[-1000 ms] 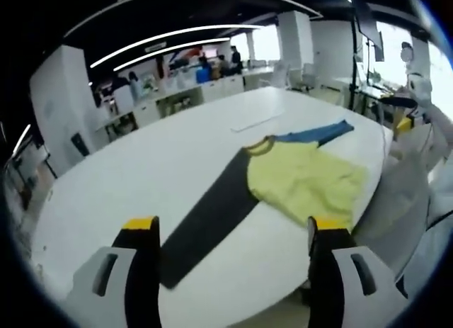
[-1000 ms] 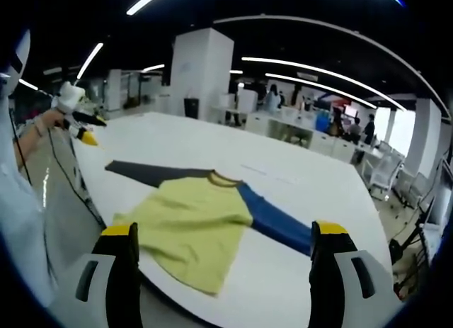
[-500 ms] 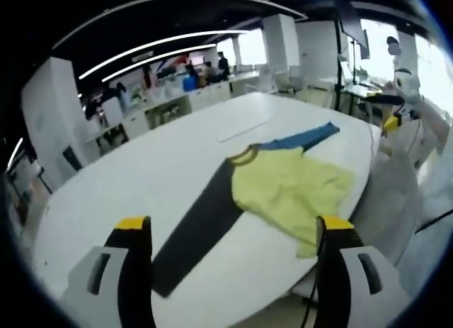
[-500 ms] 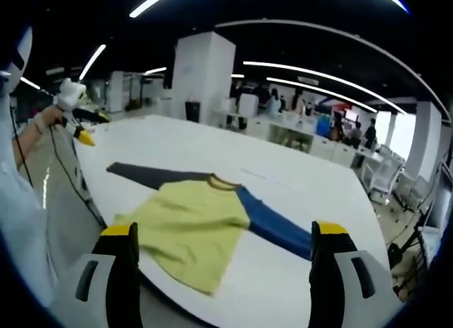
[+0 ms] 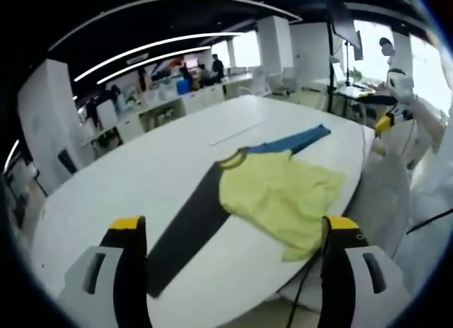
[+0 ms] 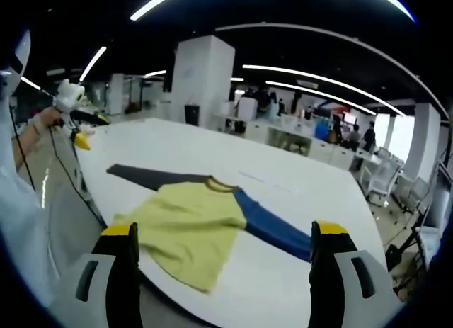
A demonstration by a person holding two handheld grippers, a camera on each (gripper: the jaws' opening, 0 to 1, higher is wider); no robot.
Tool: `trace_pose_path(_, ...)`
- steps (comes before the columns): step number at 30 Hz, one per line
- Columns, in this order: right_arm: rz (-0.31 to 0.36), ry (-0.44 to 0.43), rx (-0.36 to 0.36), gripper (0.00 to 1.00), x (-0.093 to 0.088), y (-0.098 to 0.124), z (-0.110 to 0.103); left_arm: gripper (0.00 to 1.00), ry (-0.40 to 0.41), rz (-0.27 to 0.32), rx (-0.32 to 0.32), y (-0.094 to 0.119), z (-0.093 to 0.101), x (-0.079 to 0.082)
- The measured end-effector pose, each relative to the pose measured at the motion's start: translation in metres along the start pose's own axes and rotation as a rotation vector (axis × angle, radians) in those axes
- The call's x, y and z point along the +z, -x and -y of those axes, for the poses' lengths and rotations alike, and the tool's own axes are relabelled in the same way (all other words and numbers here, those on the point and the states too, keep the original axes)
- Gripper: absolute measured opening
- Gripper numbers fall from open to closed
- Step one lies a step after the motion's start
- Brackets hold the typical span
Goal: Fold the garment on the visible template until the final outline fits inside the template.
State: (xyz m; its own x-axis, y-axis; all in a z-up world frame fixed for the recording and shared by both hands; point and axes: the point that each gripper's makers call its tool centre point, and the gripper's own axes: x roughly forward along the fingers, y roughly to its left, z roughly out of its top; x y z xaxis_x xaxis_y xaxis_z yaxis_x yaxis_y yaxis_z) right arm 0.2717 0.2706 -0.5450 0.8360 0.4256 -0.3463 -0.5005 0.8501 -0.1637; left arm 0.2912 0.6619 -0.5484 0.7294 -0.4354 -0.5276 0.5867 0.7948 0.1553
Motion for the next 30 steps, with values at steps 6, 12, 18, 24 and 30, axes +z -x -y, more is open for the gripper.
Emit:
trace_pose_path(6,-0.009,-0.007,0.008,1.0,-0.004,0.002,-0.003,1.0,-0.003,-0.004,-0.025,-0.001,0.012,-0.001)
trace_pose_path(12,-0.012,-0.005,0.013,1.0,-0.005,0.002,-0.004,1.0,0.007,-0.007,-0.036,0.0,0.016,-0.004)
trace_pose_path(18,-0.013,-0.003,0.023,1.0,-0.006,0.0,-0.003,1.0,0.016,-0.014,-0.021,0.003,0.011,-0.007)
trace_pose_path(24,-0.023,0.0,0.029,1.0,-0.007,-0.004,-0.005,1.0,-0.005,-0.047,-0.042,0.001,0.017,-0.013)
trace_pose_path(30,-0.033,-0.006,0.032,1.0,-0.011,-0.005,-0.005,1.0,0.011,-0.051,-0.039,-0.001,0.017,-0.016)
